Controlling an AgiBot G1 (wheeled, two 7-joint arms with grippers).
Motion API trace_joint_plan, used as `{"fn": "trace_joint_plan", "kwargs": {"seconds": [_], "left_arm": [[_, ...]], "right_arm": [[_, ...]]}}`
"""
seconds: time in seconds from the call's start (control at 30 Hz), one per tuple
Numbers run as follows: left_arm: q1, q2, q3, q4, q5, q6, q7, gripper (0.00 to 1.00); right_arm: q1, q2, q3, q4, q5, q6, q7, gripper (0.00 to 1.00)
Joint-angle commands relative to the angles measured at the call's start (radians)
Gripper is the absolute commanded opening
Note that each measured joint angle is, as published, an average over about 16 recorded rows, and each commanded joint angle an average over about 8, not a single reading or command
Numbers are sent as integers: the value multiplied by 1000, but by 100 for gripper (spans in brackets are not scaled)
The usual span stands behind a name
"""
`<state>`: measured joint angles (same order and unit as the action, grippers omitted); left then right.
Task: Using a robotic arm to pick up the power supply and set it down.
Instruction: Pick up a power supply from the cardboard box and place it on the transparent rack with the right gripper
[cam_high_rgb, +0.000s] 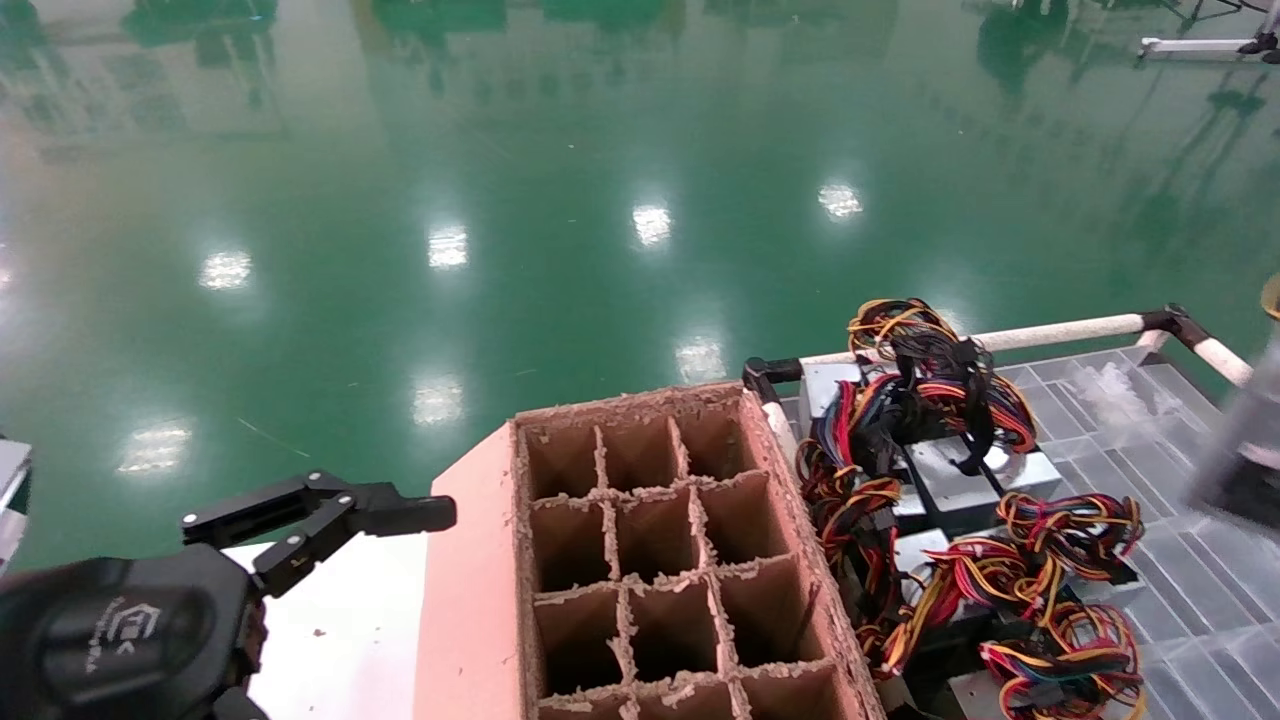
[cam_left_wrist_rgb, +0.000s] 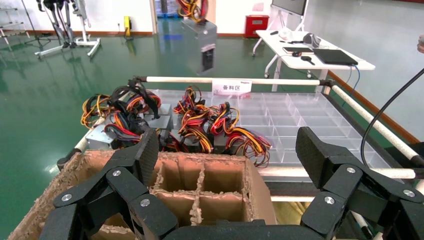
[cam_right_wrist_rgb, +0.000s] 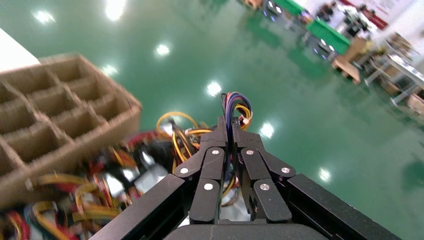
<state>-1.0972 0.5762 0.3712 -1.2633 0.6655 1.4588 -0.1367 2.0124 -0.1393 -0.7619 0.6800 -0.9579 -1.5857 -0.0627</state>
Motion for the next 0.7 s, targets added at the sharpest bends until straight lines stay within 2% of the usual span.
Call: {"fn": "trace_joint_plan", "kwargs": {"seconds": [0.03,0.33,0.7], "left_arm": [[0,0,0,0,0,0,0,100],[0,0,0,0,0,0,0,100],[0,0,0,0,0,0,0,100]], "right_arm": [[4,32,-13,3,-23,1,-15,0],[-2,77,-60,25,-112,1,-60,0],[-40,37,-138,24,-142,-2,-63,0]]}}
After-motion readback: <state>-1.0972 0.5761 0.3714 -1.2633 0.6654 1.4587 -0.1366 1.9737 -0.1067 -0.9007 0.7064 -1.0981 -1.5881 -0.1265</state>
